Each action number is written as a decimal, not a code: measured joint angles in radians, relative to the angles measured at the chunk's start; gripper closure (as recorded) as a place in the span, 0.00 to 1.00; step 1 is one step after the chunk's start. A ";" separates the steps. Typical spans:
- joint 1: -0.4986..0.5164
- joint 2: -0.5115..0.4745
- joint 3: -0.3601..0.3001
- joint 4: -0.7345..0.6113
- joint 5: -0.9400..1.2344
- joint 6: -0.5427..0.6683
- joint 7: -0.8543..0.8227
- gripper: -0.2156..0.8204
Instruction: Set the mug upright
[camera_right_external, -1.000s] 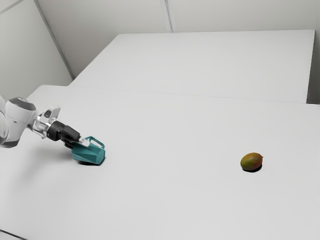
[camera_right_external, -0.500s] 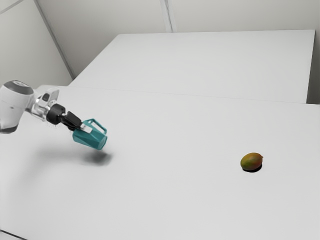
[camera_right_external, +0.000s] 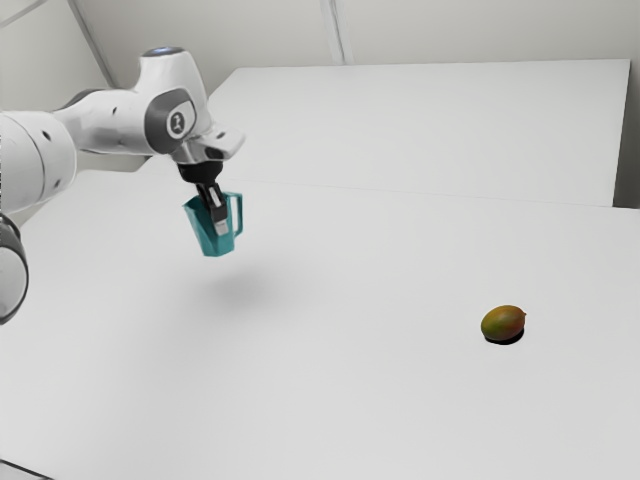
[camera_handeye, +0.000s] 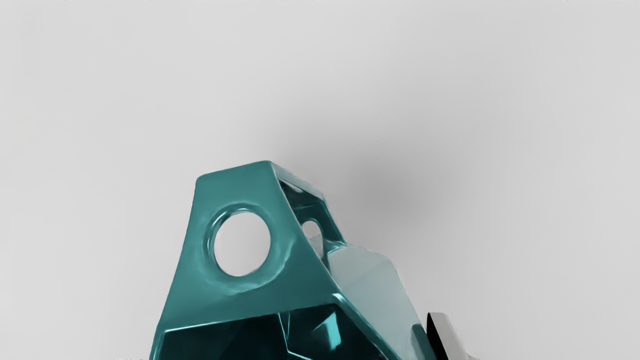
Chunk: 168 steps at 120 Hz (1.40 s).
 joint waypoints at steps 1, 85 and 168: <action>-0.006 0.000 0.002 -0.004 0.008 0.008 -0.009 0.96; -0.059 0.052 0.041 -0.215 0.011 0.388 -0.504 0.75; -0.147 -0.114 0.032 0.313 0.039 -0.231 -0.641 0.23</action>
